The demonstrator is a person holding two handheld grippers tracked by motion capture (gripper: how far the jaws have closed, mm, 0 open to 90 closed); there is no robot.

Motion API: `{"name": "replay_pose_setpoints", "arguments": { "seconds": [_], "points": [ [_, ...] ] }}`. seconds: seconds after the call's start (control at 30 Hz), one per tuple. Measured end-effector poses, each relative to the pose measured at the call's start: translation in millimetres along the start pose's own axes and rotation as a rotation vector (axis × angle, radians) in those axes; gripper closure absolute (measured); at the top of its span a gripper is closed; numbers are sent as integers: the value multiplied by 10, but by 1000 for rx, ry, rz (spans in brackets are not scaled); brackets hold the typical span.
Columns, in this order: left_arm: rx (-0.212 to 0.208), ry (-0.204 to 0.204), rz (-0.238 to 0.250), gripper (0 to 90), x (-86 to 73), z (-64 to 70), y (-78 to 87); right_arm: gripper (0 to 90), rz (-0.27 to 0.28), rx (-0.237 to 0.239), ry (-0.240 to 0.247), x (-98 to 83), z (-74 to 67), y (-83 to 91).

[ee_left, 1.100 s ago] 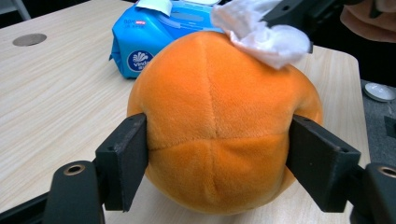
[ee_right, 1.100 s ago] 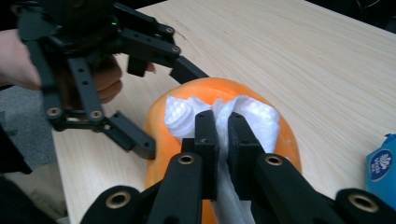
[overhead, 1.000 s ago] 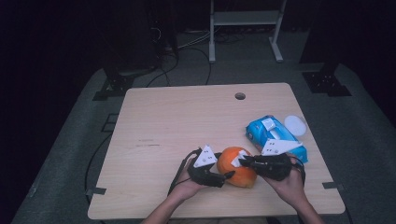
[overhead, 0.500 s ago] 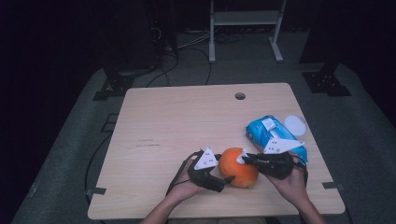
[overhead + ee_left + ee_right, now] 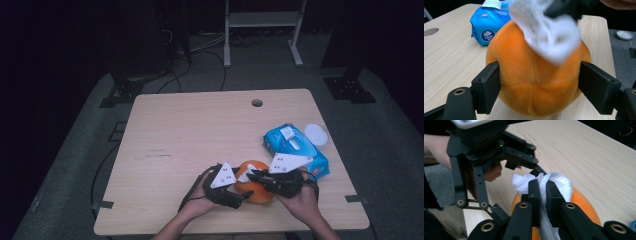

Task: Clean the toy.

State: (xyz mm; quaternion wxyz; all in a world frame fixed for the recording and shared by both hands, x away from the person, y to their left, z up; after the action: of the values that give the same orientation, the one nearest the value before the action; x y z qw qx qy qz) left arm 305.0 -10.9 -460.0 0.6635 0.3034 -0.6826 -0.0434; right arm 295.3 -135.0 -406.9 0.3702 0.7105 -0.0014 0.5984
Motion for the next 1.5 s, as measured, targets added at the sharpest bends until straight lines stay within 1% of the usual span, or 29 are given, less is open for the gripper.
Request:
{"name": "replay_pose_setpoints", "arguments": {
  "seconds": [0.03, 0.1, 0.13, 0.17, 0.2, 0.23, 0.27, 0.33, 0.37, 0.4, 0.43, 0.47, 0.5, 0.53, 0.6, 0.63, 0.73, 0.87, 0.9, 0.97, 1.0, 1.03, 1.07, 1.1, 1.13, 1.2, 1.27, 1.4, 1.5],
  "points": [
    [-5, -2, 2, 226, -7, -6, -2, 837, 9, -23, -29, -13, 111, 51],
    [-13, -4, 3, 219, -9, -6, -2, 836, 9, -48, -56, -47, 217, 96],
    [-13, -4, 3, 201, -9, -6, -2, 836, 9, -48, -56, -47, 217, 96],
    [-19, 1, 4, 201, -5, -5, -5, 836, 6, -50, -77, -73, 264, 111],
    [-23, 7, 5, 157, 2, -6, -9, 836, 3, -40, -102, -116, 292, 111],
    [-29, 46, 8, 136, 34, -15, -17, 836, -3, -40, -95, -125, 281, 99],
    [-31, 66, 8, 133, 44, -20, -22, 836, -8, -39, -90, -120, 259, 87],
    [-29, 74, 4, 155, 45, -21, -26, 836, -11, -35, -81, -105, 225, 76],
    [-15, 40, 5, 188, 41, 0, -25, 836, -11, -24, -48, -64, 124, 42],
    [-15, 40, 5, 205, 41, 0, -25, 836, -7, 2, -40, -44, 58, 20],
    [-14, 2, 1, 213, 48, 46, -27, 836, -3, 24, -30, -23, -10, -10],
    [-14, 2, 1, 217, 48, 46, -27, 836, -9, 28, -8, -8, -70, -40],
    [-10, -35, 0, 221, 59, 73, -30, 837, -15, 20, 11, 6, -111, -60],
    [-7, -38, -2, 224, 57, 72, -27, 837, -15, 12, 21, 16, -124, -70],
    [-8, -37, 1, 235, 48, 63, -22, 838, -17, -2, 26, 26, -114, -68],
    [-14, -33, 5, 237, 29, 46, -16, 837, -8, -13, 4, 22, -28, -26],
    [-19, -34, 5, 237, 14, 35, -14, 837, -8, -54, -25, -21, 123, 59],
    [-32, -18, -3, 234, -31, -7, -5, 836, -9, -47, -97, -124, 276, 120],
    [-37, -9, -9, 223, -26, -20, -1, 836, -11, -40, -106, -145, 283, 115],
    [-47, 32, -10, 180, 9, -42, 17, 836, -12, -43, -100, -145, 264, 88],
    [-47, 32, -10, 167, 9, -42, 17, 836, -12, -43, -100, -145, 264, 88],
    [-51, 51, 13, 167, 34, -43, 30, 836, -16, -49, -90, -137, 241, 72],
    [-55, 65, 26, 159, 48, -34, 34, 836, -13, -32, -86, -117, 181, 28],
    [-47, 36, 3, 161, 30, -24, 29, 836, -15, -30, -81, -114, 163, 11],
    [-47, 36, 3, 182, 30, -24, 29, 836, -21, -30, -74, -112, 148, -3],
    [-49, 15, 6, 226, -15, -57, 45, 836, -22, -22, -75, -107, 162, 9],
    [-54, 23, 2, 233, -37, -85, 54, 837, -21, -16, -92, -118, 205, 40],
    [-57, 25, -9, 233, -101, -135, 68, 836, -30, -31, -123, -197, 295, 70],
    [-42, 39, -32, 229, -146, -187, 89, 836, -40, -30, -132, -237, 322, 57]
  ]
}}
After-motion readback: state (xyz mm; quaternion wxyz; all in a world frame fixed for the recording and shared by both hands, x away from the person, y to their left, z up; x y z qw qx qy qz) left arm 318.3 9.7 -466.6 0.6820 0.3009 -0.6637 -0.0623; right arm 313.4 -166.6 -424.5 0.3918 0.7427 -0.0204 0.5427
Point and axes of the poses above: each handheld gripper's, and its own axes: y roughly backward along the jaws, x roughly out of its top, z roughly to its right, the point moved 6 cm from there along -y, roughly forward along the jaws, and after that the axes turned 3 degrees about -y, right-handed, at the moved point
